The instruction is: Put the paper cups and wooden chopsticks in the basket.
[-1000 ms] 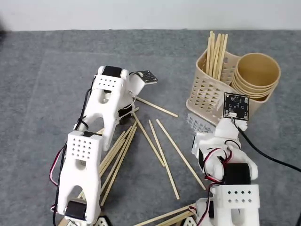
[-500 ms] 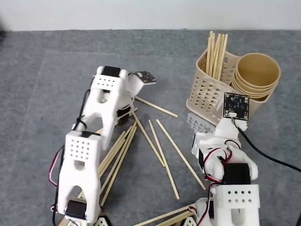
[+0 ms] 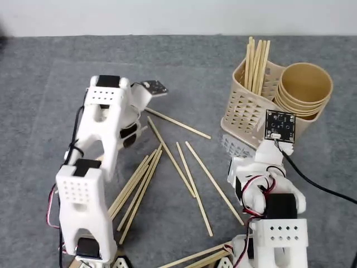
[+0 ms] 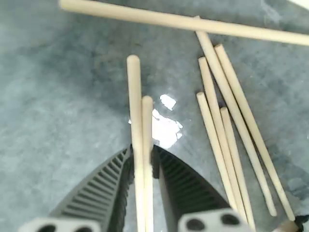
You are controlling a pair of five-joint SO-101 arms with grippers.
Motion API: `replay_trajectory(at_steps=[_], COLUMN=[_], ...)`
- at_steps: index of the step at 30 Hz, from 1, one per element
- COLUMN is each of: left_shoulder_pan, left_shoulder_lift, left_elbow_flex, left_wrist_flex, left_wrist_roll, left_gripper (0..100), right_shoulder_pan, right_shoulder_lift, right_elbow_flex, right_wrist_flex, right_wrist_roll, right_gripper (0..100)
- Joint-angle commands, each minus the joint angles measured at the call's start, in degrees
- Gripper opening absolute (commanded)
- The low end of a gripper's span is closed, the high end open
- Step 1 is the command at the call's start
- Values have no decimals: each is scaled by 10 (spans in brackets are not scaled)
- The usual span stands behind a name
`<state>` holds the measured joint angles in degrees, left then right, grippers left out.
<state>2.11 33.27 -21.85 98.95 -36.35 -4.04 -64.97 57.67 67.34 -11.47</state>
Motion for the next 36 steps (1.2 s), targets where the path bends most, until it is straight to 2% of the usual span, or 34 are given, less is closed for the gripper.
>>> replay_trajectory(at_steps=[1, 9, 14, 19, 23, 30, 36], left_shoulder_pan=[-2, 25, 77, 137, 193, 264, 310], left_shoulder_lift=[-98, -238, -273, -273, -273, -273, -257], left_elbow_flex=[3, -46, -160, -291, -339, -341, -342], left_wrist_flex=[17, 14, 14, -33, -113, -307, -448], left_wrist_roll=[-3, 43, 109, 188, 218, 275, 371], left_gripper=[11, 11, 11, 11, 11, 11, 12], right_shoulder_pan=[8, 9, 9, 9, 8, 5, 4], right_shoulder_lift=[-10, -10, -10, -11, -11, -11, -11], right_elbow_flex=[-2, 9, 30, 58, 74, 80, 84], right_wrist_flex=[-4, 5, 4, 0, -1, -1, -1], right_wrist_roll=[-4, -4, -1, 50, 54, 64, 64], right_gripper=[8, 8, 8, 8, 8, 8, 8])
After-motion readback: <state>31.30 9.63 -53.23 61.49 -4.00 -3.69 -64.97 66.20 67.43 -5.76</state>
